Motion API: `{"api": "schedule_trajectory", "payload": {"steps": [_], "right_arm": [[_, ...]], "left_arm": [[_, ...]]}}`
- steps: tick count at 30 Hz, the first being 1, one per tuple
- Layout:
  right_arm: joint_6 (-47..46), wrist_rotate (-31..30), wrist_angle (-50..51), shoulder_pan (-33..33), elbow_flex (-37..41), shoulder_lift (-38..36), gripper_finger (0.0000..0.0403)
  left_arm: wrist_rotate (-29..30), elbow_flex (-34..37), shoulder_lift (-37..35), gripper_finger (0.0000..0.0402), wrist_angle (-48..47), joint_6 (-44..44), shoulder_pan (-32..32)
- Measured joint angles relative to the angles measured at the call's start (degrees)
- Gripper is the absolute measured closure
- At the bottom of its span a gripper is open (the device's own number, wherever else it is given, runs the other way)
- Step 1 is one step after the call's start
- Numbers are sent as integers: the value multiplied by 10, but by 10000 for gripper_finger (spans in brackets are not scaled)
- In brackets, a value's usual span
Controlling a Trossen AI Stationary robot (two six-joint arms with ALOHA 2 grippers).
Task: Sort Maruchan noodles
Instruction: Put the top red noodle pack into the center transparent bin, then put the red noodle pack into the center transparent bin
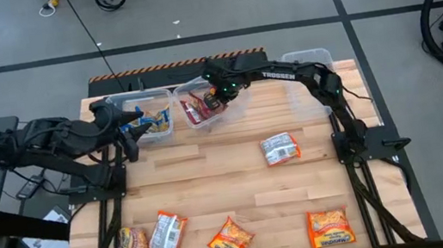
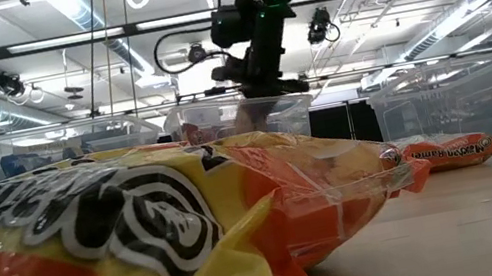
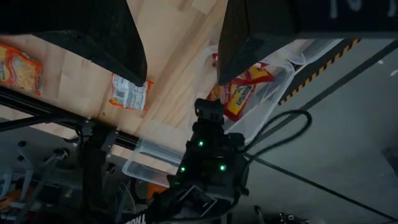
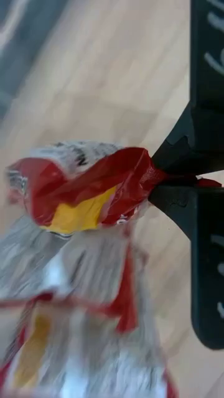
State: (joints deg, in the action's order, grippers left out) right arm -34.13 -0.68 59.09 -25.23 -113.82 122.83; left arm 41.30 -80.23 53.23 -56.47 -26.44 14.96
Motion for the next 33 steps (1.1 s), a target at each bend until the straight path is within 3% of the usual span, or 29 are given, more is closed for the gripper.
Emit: {"api": "schedule_trajectory", "payload": {"steps": [6,14,19,26,33], "right_arm": [[-23,-53,56,8,2,-14,384],[-47,12,-9,-4,4,-5,379],[-51,-9,-28,-10,6,5,374],[-34,1,-92,-4,7,6,307],[-13,6,-97,-2,7,5,251]], "left_arm": [[0,0,0,203,0,-9,0],[0,0,0,203,0,-23,0],[-35,0,0,203,2,-47,0],[-91,0,21,203,27,-56,21],[-102,0,51,203,29,-51,77]]}}
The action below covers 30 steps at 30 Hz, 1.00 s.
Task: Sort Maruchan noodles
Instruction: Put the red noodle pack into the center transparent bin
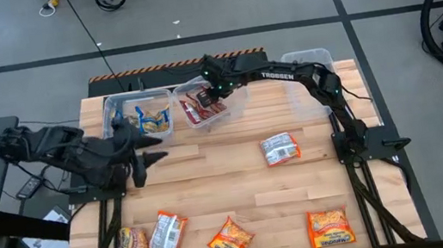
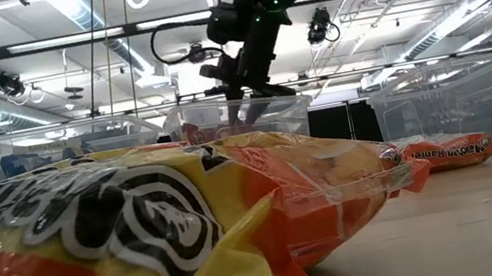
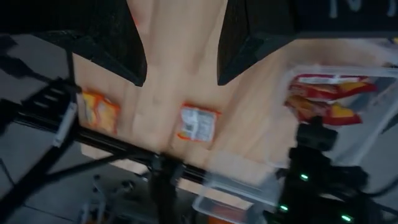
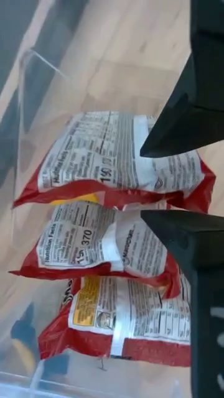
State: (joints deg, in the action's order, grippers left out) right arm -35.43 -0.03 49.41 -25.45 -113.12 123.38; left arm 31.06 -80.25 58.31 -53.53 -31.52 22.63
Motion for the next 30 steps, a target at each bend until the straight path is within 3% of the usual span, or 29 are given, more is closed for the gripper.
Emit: {"api": "schedule_trajectory", "payload": {"steps": [7,18,26,30], "right_arm": [[41,-8,8,2,0,-41,249],[121,-120,41,67,0,-185,249],[127,-174,98,186,0,-296,249],[117,-224,105,263,0,-330,249]], "left_arm": [[-36,0,9,206,-64,-84,64],[-183,0,114,212,-175,-348,213],[-252,0,204,209,-186,-487,336],[-298,0,253,188,-198,-528,351]]}}
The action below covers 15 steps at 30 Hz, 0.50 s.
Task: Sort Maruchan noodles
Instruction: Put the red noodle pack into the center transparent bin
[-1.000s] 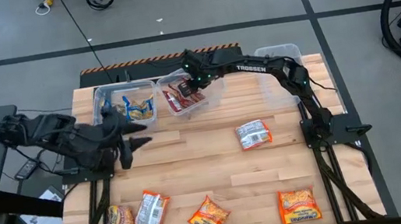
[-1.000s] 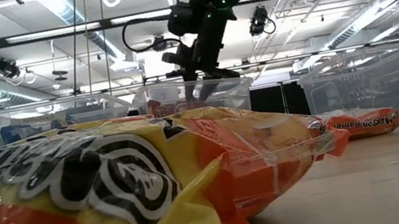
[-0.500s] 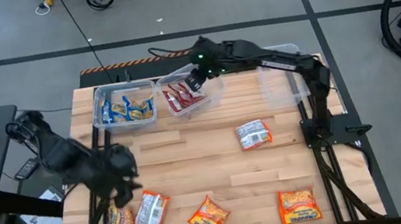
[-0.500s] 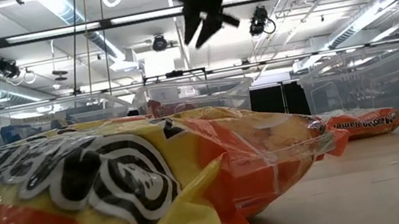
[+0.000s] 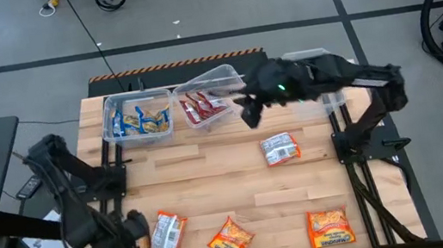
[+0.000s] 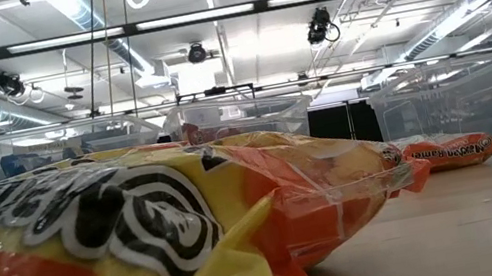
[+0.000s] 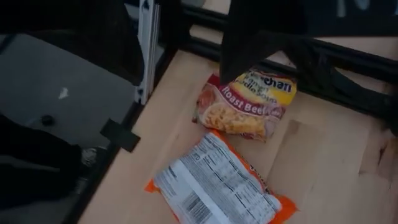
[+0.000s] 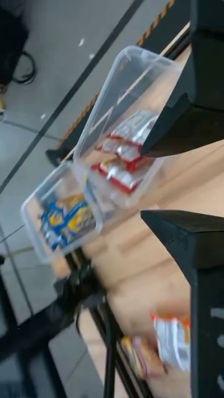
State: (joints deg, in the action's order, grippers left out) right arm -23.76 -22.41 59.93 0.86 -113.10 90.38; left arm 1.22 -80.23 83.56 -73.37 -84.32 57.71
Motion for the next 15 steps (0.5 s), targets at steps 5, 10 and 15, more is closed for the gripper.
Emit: {"api": "schedule_trajectory", "payload": {"steps": [5,10,15], "right_arm": [[-17,-53,10,86,0,-25,249],[-16,-85,51,163,0,-36,249],[-21,-112,80,234,0,-37,249]], "left_arm": [[-19,0,44,136,11,-22,3],[-136,0,95,100,21,-27,5],[-151,0,136,98,35,-41,15]]}}
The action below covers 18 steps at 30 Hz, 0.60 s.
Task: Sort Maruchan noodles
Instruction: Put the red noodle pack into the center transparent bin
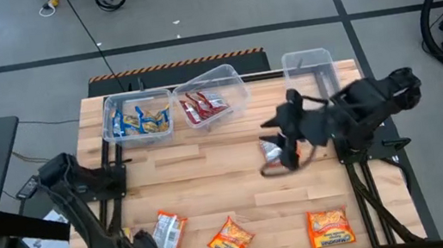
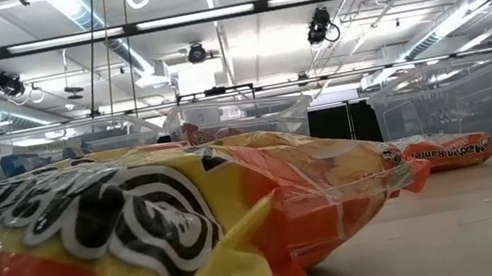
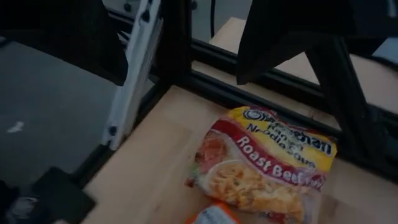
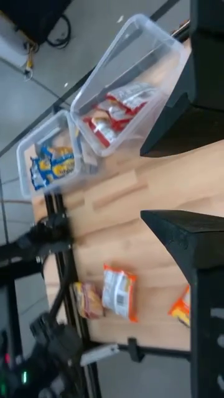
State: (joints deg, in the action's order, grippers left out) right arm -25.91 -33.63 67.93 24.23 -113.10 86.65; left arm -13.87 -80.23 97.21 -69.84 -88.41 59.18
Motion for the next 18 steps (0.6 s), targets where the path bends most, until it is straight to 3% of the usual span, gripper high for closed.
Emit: {"api": "schedule_trajectory", "payload": {"steps": [5,13,18], "right_arm": [[-38,-23,0,48,0,2,249],[-60,-59,-1,75,0,2,250],[-91,-59,-1,75,0,4,250]], "left_arm": [[-39,9,14,97,-16,6,-18],[-124,131,14,97,67,88,-62],[-148,167,14,97,77,109,-71]]}}
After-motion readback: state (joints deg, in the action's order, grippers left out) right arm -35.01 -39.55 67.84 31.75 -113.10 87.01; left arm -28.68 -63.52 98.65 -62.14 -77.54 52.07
